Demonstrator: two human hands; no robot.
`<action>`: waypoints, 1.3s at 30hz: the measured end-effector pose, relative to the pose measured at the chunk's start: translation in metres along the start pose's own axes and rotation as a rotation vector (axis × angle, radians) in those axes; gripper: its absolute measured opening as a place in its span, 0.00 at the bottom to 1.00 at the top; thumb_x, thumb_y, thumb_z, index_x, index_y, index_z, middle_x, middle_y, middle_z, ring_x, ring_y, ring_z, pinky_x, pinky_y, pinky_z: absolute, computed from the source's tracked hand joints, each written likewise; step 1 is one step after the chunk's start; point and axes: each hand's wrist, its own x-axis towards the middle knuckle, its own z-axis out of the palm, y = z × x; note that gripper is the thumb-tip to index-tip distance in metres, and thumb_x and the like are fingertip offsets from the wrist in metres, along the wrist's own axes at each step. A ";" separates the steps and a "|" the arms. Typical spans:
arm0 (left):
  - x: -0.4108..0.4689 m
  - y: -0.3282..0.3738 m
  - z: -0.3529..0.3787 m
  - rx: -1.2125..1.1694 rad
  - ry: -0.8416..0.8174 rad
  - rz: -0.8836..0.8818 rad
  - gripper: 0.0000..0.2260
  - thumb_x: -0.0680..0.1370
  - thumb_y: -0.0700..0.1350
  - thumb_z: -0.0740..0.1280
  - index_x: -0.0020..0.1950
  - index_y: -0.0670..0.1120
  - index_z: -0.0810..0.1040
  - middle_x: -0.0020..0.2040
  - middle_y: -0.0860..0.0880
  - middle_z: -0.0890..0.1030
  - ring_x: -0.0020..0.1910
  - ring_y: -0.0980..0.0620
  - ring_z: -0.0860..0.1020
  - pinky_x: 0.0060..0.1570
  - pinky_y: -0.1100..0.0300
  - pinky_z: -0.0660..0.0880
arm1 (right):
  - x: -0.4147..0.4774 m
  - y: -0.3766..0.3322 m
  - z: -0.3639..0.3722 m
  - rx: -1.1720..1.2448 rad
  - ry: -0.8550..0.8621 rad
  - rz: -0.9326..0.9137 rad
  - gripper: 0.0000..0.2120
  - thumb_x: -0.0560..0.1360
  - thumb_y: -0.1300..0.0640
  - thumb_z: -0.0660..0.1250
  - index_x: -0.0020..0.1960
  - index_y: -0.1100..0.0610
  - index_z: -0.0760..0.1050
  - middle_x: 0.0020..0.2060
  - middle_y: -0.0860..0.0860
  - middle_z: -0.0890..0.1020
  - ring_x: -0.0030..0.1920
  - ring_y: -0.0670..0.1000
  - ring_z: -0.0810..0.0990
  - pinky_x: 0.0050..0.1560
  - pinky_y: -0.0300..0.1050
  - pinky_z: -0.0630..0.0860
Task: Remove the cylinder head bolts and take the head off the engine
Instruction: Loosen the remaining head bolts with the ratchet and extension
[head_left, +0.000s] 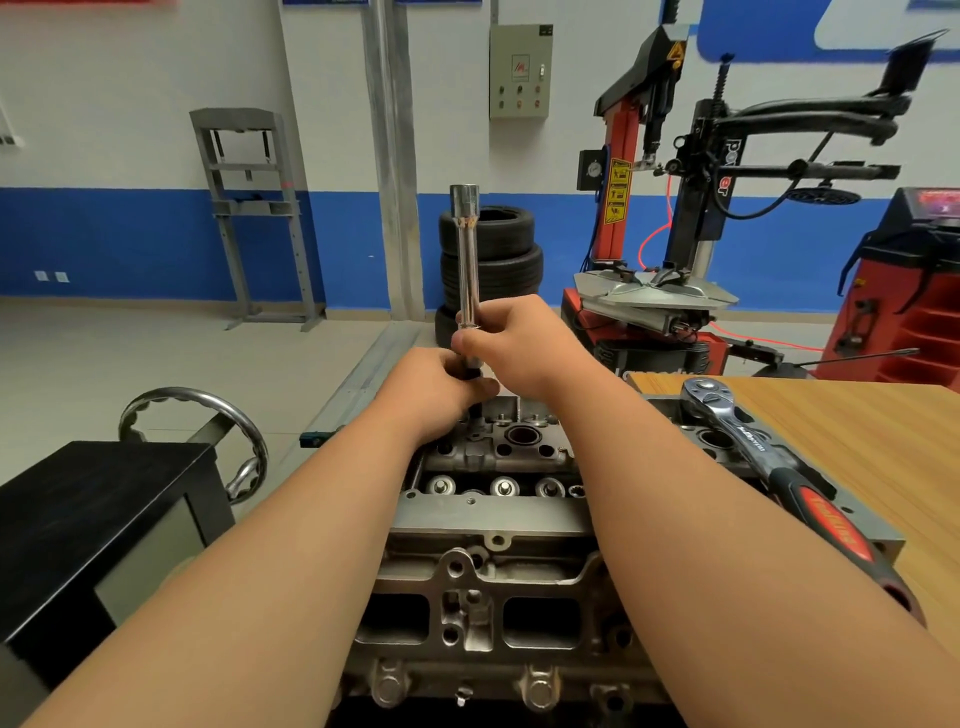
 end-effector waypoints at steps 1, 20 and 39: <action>-0.001 0.000 -0.001 0.013 -0.022 0.006 0.03 0.75 0.45 0.71 0.46 0.47 0.81 0.37 0.50 0.80 0.33 0.54 0.75 0.33 0.61 0.70 | -0.001 -0.001 0.000 0.029 -0.019 0.002 0.06 0.75 0.57 0.68 0.47 0.59 0.81 0.42 0.53 0.83 0.42 0.49 0.81 0.41 0.40 0.74; 0.004 0.006 0.003 0.079 0.064 -0.038 0.07 0.74 0.47 0.72 0.40 0.44 0.79 0.34 0.46 0.77 0.31 0.51 0.71 0.30 0.60 0.67 | 0.002 0.003 0.006 -0.029 -0.011 0.067 0.11 0.71 0.48 0.72 0.44 0.54 0.74 0.37 0.46 0.78 0.37 0.43 0.76 0.40 0.41 0.74; 0.003 -0.001 0.003 0.033 -0.002 0.033 0.07 0.75 0.48 0.71 0.45 0.45 0.78 0.38 0.47 0.79 0.34 0.51 0.74 0.34 0.58 0.69 | 0.001 0.004 0.001 -0.016 -0.005 0.020 0.13 0.76 0.53 0.65 0.44 0.65 0.77 0.33 0.52 0.75 0.34 0.47 0.72 0.38 0.45 0.70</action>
